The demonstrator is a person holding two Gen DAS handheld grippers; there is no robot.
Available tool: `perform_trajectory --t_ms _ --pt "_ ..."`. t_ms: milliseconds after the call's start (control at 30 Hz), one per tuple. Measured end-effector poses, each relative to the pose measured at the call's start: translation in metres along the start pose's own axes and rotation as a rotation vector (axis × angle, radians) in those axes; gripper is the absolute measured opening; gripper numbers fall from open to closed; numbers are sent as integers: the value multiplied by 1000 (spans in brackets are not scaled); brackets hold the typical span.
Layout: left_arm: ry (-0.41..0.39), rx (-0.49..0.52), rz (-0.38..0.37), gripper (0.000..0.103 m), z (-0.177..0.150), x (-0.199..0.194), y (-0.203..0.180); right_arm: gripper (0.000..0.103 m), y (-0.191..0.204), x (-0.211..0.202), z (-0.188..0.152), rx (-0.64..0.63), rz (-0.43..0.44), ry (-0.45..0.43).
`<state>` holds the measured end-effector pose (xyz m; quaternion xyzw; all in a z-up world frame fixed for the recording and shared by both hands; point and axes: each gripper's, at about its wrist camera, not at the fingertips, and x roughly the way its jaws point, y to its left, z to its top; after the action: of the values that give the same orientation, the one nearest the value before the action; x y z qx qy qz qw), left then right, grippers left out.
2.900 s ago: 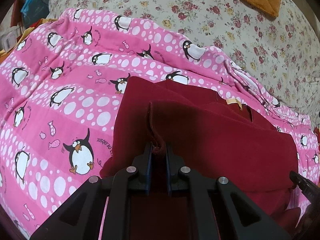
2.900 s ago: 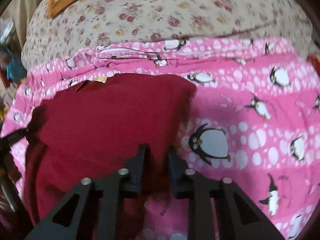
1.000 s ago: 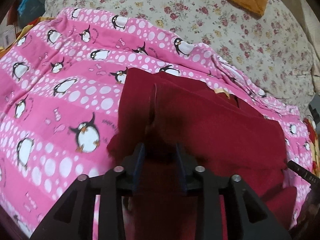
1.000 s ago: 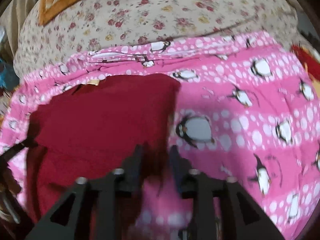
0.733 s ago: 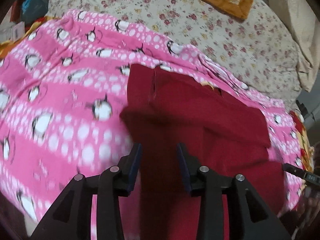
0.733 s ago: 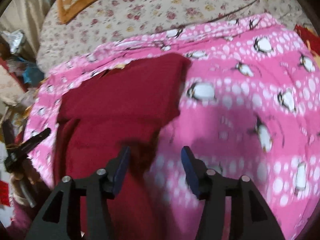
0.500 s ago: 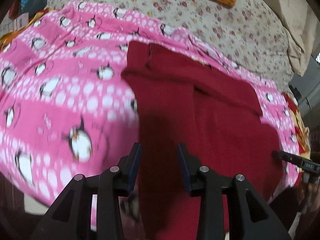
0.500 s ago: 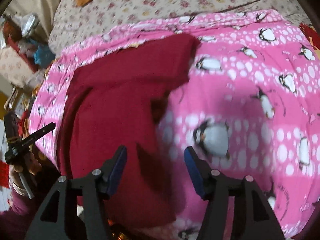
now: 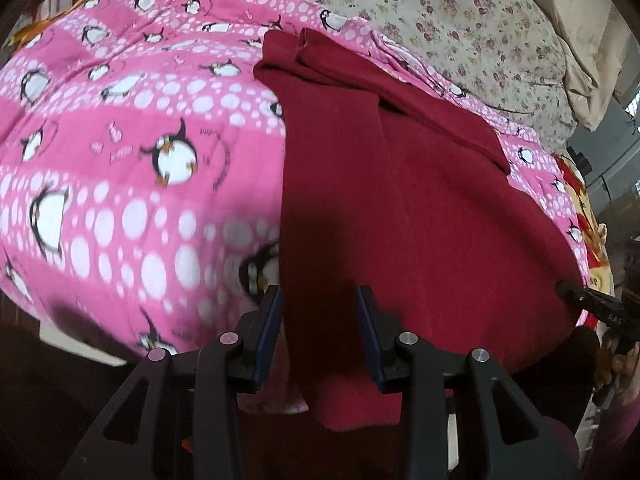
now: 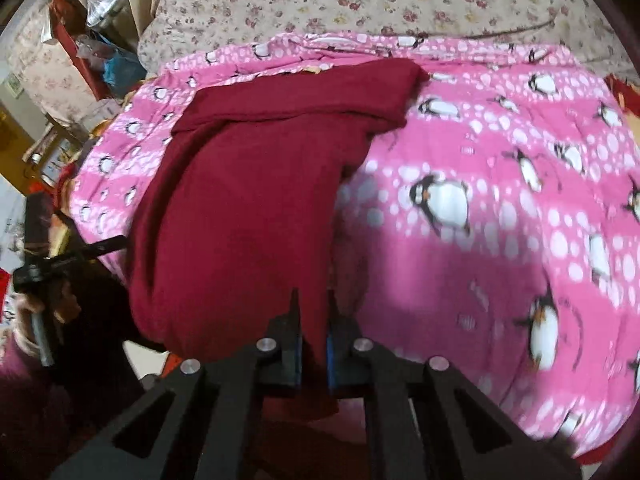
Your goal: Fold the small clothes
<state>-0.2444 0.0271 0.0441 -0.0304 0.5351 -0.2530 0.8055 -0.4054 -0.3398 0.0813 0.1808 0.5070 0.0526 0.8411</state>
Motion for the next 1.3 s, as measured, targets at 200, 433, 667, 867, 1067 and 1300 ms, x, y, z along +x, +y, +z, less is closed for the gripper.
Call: perform_trajectory --t_ms 200,433,667,867,1067,1300 --pt "40 6 -14 17 -20 4 -1 21 -12 18 -13 78 17 79" --pt "86 -19 -27 17 -40 16 2 46 -14 20 -26 65 38 86" --pt "124 -43 -43 20 -44 30 3 55 -11 32 -33 71 68 102" --pt "152 -20 -53 12 -50 35 -3 58 -5 35 -34 50 89 101" --pt "72 -37 -77 0 -48 0 -2 9 9 28 -35 -11 106 79" --pt "-64 -22 -112 0 -45 -74 6 8 14 -9 -42 12 265 52"
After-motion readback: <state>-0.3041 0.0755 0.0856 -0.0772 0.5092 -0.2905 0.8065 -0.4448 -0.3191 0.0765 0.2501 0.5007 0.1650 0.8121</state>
